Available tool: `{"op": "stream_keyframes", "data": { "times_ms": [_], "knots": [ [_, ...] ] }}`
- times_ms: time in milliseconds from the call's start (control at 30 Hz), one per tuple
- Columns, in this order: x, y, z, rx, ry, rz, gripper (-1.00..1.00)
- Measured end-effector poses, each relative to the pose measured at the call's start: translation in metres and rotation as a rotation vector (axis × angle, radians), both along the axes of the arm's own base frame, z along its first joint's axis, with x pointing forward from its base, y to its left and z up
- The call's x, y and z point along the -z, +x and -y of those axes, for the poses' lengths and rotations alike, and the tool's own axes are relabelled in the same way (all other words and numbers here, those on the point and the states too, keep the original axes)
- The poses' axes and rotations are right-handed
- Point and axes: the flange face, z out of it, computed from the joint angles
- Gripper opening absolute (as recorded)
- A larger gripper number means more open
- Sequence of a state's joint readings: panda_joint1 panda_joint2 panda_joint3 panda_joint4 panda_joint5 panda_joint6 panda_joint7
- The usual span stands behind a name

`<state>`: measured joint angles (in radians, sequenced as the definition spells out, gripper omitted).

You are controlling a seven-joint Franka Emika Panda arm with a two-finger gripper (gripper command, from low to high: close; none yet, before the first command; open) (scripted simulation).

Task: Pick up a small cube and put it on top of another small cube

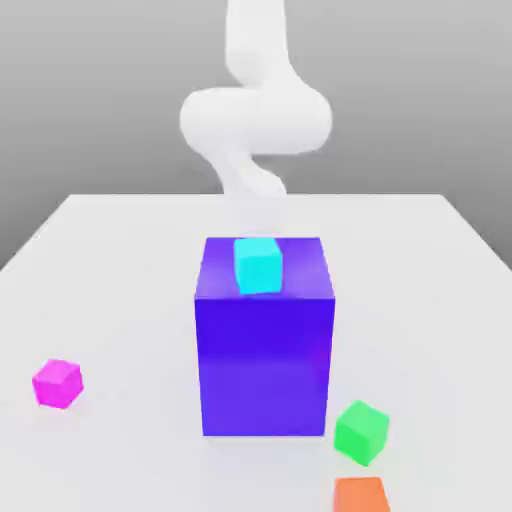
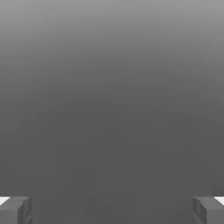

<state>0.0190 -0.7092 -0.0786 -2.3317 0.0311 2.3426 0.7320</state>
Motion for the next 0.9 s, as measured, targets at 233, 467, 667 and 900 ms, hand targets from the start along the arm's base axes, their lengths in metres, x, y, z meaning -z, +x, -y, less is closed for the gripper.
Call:
{"op": "stream_keyframes", "data": {
  "times_ms": [233, 467, 667, 900],
  "knots": [
    [0.148, 0.058, 0.085, 0.011, 0.086, -0.209, 0.0],
    [0.297, 0.051, 0.159, 0.074, 0.124, -0.402, 0.0],
    [0.406, -0.009, 0.222, 0.176, 0.113, -0.568, 0.0],
    [0.482, -0.076, 0.259, 0.242, 0.05, -0.715, 0.0]
  ]
}}
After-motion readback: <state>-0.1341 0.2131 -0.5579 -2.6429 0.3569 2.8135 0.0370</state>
